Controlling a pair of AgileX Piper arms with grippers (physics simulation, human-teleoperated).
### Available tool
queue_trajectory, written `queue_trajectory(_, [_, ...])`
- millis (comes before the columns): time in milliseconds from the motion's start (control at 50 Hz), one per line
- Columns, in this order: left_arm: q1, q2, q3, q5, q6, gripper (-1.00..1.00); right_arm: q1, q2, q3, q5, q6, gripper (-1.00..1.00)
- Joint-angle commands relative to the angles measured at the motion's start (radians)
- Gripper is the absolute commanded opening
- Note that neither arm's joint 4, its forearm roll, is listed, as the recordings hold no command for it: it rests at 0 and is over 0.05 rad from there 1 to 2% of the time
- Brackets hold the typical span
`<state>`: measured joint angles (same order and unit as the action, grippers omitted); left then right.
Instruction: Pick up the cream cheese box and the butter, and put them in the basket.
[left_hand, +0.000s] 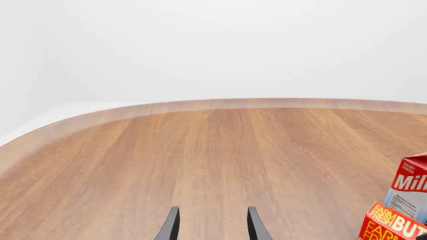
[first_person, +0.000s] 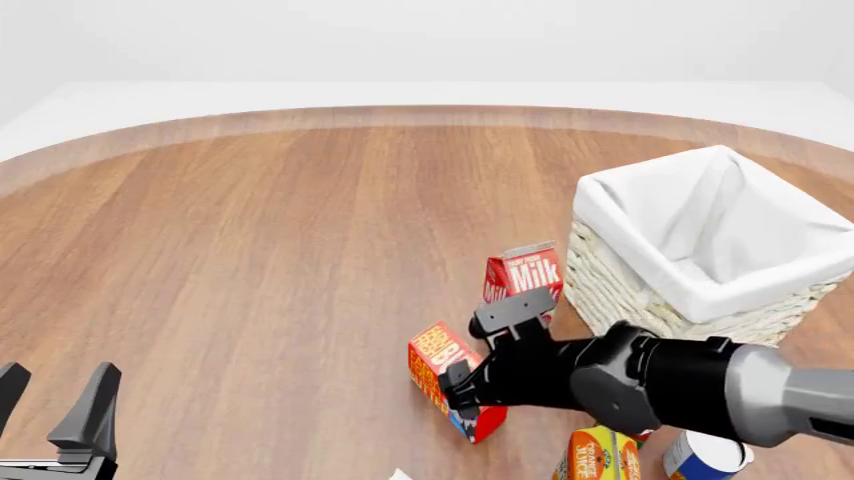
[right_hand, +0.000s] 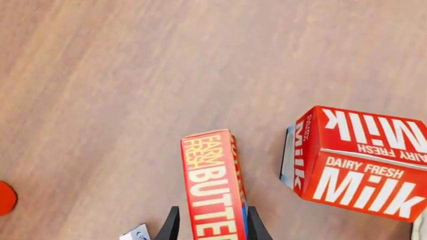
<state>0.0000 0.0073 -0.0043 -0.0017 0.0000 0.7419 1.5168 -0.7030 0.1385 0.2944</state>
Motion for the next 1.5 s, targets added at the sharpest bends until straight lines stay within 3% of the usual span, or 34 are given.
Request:
queue_trajectory(20, [0.0,0.0,0.0,0.0,0.0,1.0,0.011,0.015,0.014,-0.025,0.012,1.0])
queue_trajectory(1340, [0.0,0.0,0.0,0.0,0.0,1.0,-0.007,0.107,0.028,-0.099,0.019,1.0])
queue_trajectory(1360, [0.0,0.0,0.0,0.0,0.0,1.0,-0.005,0.101,0.024,-0.092,0.019,-1.0])
queue_trajectory(1500, [0.0,0.0,0.0,0.0,0.0,1.0,-0.016,0.083,0.021,-0.073,0.009,-1.0])
